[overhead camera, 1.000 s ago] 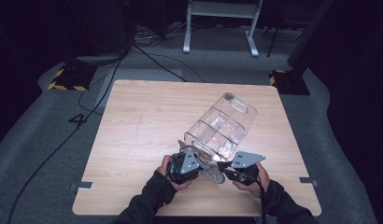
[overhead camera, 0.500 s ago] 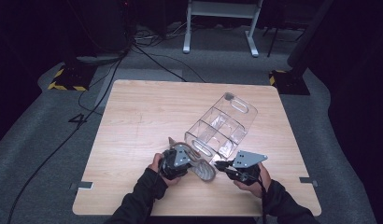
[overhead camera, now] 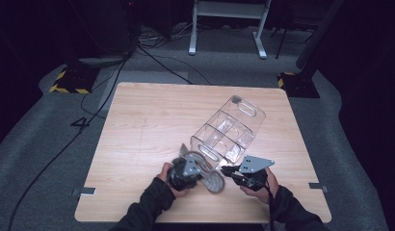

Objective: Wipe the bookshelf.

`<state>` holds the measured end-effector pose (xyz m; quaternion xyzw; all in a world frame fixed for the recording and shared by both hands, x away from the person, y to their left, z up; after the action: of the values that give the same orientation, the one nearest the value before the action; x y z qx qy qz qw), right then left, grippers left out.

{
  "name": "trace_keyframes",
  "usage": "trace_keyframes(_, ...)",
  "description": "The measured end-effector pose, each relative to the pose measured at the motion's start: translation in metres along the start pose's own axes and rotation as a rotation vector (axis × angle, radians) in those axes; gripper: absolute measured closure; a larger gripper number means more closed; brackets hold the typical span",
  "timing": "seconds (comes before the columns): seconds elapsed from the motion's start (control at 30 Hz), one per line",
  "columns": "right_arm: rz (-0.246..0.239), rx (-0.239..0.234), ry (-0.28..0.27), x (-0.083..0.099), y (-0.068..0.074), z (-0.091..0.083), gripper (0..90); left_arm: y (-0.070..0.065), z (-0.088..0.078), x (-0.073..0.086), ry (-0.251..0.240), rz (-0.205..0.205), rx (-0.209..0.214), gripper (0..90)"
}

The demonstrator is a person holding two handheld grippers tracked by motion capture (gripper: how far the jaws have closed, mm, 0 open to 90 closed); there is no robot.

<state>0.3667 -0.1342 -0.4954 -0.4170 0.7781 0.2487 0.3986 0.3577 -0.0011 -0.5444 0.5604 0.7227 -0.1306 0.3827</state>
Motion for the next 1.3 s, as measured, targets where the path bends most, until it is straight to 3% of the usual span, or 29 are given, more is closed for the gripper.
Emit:
trace_keyframes(0.07,0.002,0.003,-0.002,0.0,0.0,0.0,83.3,-0.021,0.006,-0.012,-0.012,0.055,0.037,65.1)
trace_keyframes(0.13,0.003,0.009,-0.009,0.0,0.001,0.001,83.4,-0.034,0.01,-0.02,-0.018,0.085,0.047,64.8)
trace_keyframes(0.3,0.004,0.013,-0.01,0.0,0.001,0.001,83.6,-0.032,0.012,-0.019,-0.041,0.069,0.055,65.1)
trace_keyframes(0.43,0.003,0.014,-0.008,0.0,0.0,0.001,83.6,-0.024,0.006,-0.013,-0.015,0.101,0.035,65.0)
trace_keyframes(0.6,0.01,0.015,-0.006,0.001,-0.002,0.0,83.9,-0.004,-0.014,0.011,0.04,0.056,-0.007,64.5)
trace_keyframes(0.67,0.01,0.017,-0.005,0.001,-0.003,0.0,84.0,0.0,-0.018,0.014,0.051,0.055,-0.021,64.4)
trace_keyframes(0.73,0.014,0.022,-0.005,0.001,-0.003,-0.001,84.1,0.008,-0.027,0.022,0.061,0.014,-0.043,63.6)
trace_keyframes(0.8,0.014,0.028,-0.005,0.001,-0.004,-0.001,84.2,0.011,-0.035,0.029,0.068,0.003,-0.054,62.7)
trace_keyframes(0.93,0.022,0.033,-0.004,0.001,-0.005,0.0,84.4,0.02,-0.057,0.053,0.1,-0.027,-0.114,58.7)
trace_keyframes(0.97,0.022,0.033,-0.004,0.001,-0.005,0.0,84.4,0.02,-0.057,0.053,0.1,-0.027,-0.114,58.1)
trace_keyframes(1.0,0.022,0.031,-0.004,0.001,-0.006,0.0,84.5,0.025,-0.065,0.064,0.112,-0.055,-0.137,57.4)
trace_keyframes(1.1,0.024,0.031,-0.001,0.001,-0.006,-0.001,84.6,0.03,-0.071,0.074,0.116,-0.068,-0.154,56.1)
trace_keyframes(1.13,0.025,0.031,-0.001,0.002,-0.006,-0.001,84.7,0.038,-0.075,0.083,0.131,-0.085,-0.18,54.1)
trace_keyframes(1.2,0.027,0.035,-0.001,0.002,-0.007,-0.001,84.8,0.045,-0.077,0.088,0.13,-0.127,-0.209,50.5)
trace_keyframes(1.3,0.031,0.041,-0.004,0.002,-0.009,-0.001,85.0,0.052,-0.08,0.087,0.117,-0.152,-0.233,42.9)
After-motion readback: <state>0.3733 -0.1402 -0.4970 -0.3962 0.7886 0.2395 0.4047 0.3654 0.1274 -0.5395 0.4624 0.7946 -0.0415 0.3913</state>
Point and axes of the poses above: each handheld gripper's, and its own axes: z roughly forward along the jaws, x roughly out of its underside, y roughly to its left, the point moved 8 cm from there along z, roughly forward along the jaws, and after that the axes turned 12 degrees about z, right-handed, at the moved point
